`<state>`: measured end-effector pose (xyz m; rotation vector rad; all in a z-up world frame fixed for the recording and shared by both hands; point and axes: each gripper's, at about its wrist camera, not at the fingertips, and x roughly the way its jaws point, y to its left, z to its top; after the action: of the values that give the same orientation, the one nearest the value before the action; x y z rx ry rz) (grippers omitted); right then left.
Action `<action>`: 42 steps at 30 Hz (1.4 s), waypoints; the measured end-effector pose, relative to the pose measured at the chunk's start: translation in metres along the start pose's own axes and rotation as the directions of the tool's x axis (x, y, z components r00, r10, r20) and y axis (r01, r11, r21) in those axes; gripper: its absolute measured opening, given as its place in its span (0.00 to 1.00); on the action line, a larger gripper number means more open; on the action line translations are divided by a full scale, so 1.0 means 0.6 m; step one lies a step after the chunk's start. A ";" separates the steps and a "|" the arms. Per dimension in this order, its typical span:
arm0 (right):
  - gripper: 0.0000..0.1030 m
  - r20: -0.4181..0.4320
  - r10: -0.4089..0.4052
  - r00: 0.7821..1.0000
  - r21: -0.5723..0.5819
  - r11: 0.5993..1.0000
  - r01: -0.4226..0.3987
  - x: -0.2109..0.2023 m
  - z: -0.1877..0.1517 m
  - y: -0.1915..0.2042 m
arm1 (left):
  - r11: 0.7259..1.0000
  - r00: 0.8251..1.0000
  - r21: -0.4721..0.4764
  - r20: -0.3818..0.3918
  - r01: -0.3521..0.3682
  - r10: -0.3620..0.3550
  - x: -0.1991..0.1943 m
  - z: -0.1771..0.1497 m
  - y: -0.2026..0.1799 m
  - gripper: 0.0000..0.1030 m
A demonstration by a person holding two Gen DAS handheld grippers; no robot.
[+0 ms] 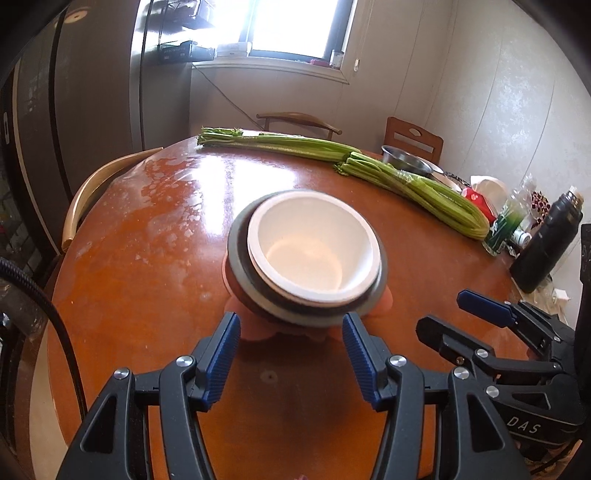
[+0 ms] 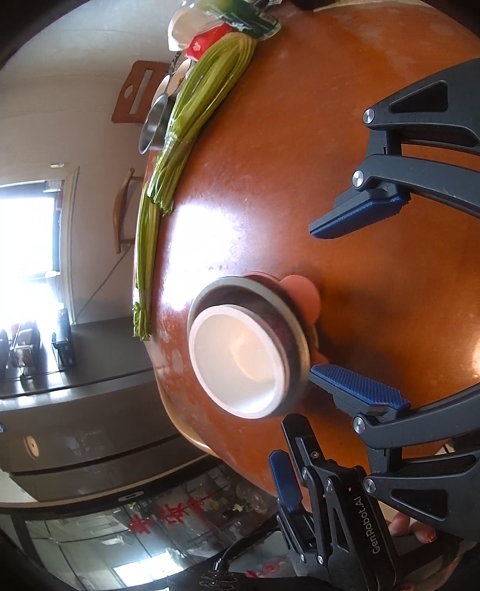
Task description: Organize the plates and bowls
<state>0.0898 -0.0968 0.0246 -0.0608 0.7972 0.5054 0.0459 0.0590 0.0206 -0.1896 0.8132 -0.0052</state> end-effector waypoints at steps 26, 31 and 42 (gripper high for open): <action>0.70 0.045 -0.045 0.998 0.003 0.999 0.045 -0.068 -0.115 -0.013 | 0.996 0.999 0.072 0.026 -0.049 0.047 -0.039 -0.096 -0.061 0.57; 0.70 0.045 -0.042 0.998 -0.003 0.999 0.042 -0.072 -0.119 -0.008 | 0.996 0.998 0.078 0.036 -0.050 0.047 -0.044 -0.097 -0.065 0.57; 0.71 0.046 -0.037 0.998 -0.014 0.999 0.038 -0.078 -0.123 0.002 | 0.995 0.997 0.079 0.042 -0.064 0.061 -0.053 -0.103 -0.062 0.57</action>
<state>0.0122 -0.1329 0.0054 -0.0774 0.7460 0.4756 -0.0179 0.0145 0.0087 -0.0884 0.7779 0.0248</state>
